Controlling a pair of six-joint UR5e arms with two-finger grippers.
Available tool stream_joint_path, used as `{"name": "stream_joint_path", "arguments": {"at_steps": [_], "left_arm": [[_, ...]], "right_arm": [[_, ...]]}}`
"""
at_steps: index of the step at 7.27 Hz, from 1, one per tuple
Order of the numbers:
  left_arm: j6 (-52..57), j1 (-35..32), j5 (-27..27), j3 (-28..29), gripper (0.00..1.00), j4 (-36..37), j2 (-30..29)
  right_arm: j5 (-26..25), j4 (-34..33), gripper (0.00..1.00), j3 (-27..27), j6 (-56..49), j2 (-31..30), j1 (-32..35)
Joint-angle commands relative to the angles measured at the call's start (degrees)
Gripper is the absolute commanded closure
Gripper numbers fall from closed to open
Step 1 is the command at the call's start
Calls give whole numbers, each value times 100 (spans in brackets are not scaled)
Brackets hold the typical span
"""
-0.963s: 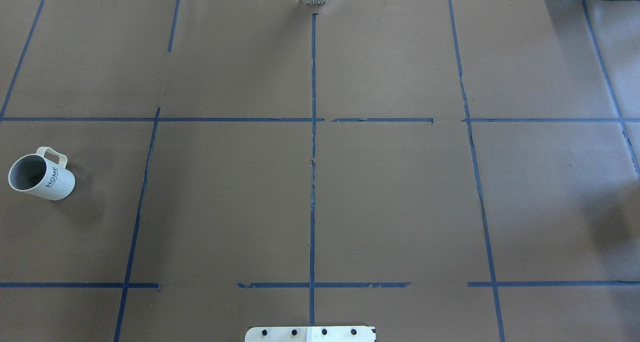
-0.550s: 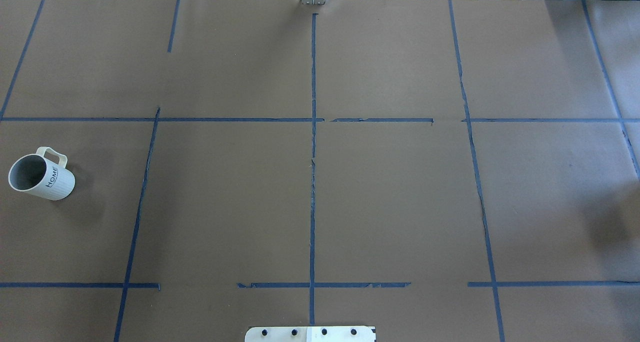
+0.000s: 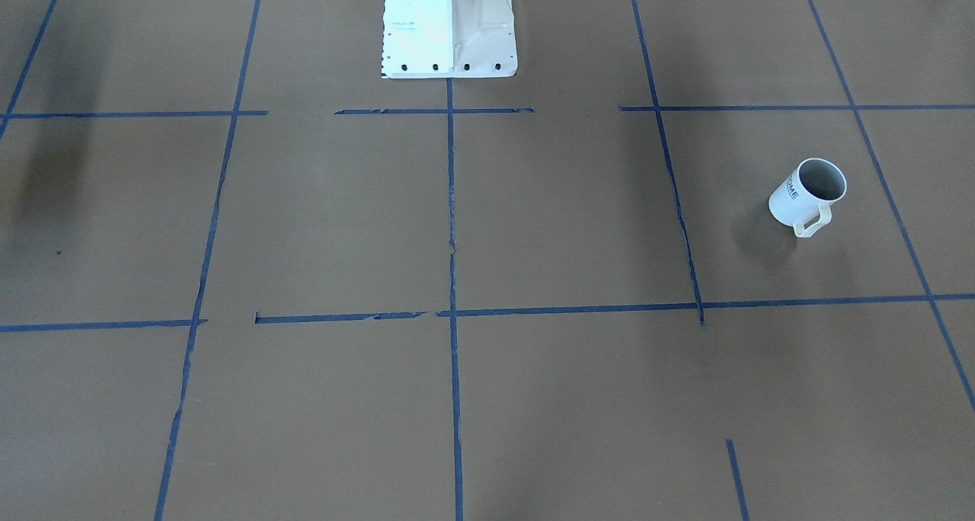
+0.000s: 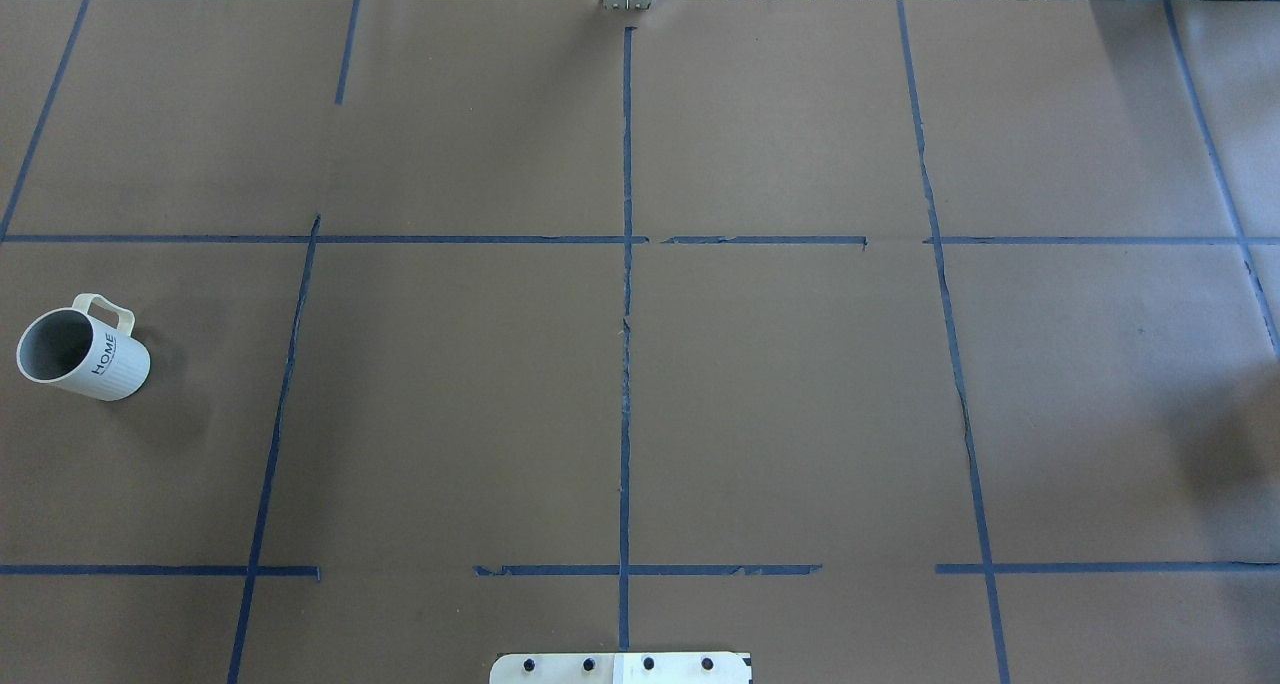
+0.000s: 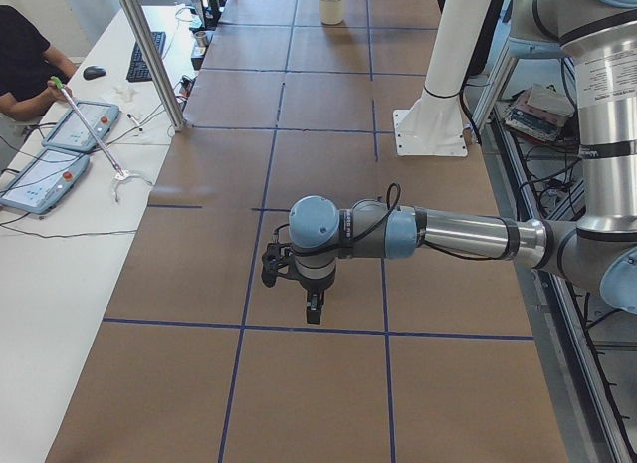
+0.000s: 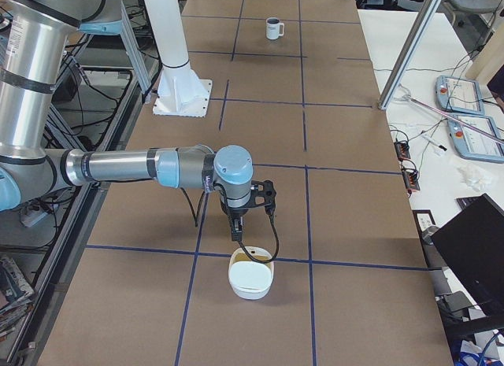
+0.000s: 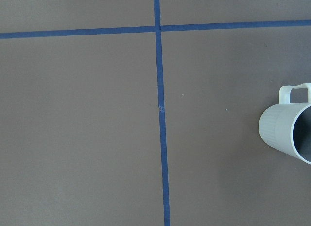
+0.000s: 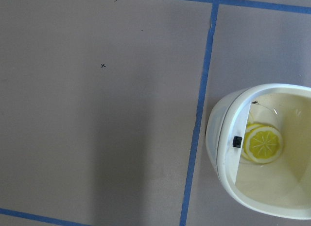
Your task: Left arm hands cup to right arm to dump lemon
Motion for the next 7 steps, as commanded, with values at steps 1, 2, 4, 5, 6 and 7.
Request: {"name": "stream_joint_path", "arguments": {"at_steps": [1,2,4,5,6,7], "left_arm": [[12,4,9,-3,0,31,67],[12,12,17,-21,0,31,59],[3,30,35,-91,0,40,32],[3,30,35,-91,0,49,41],[12,30,26,-91,0,49,50],[12,30,26,-65,0,49,59]], "right_arm": [[-3,4,0,-14,138,16,0],[-29,4,0,-31,129,16,0],[-73,39,0,-180,103,16,0],[-65,66,0,-294,103,43,0],[-73,57,0,-295,103,112,0],[-73,57,0,-295,103,104,0]]}}
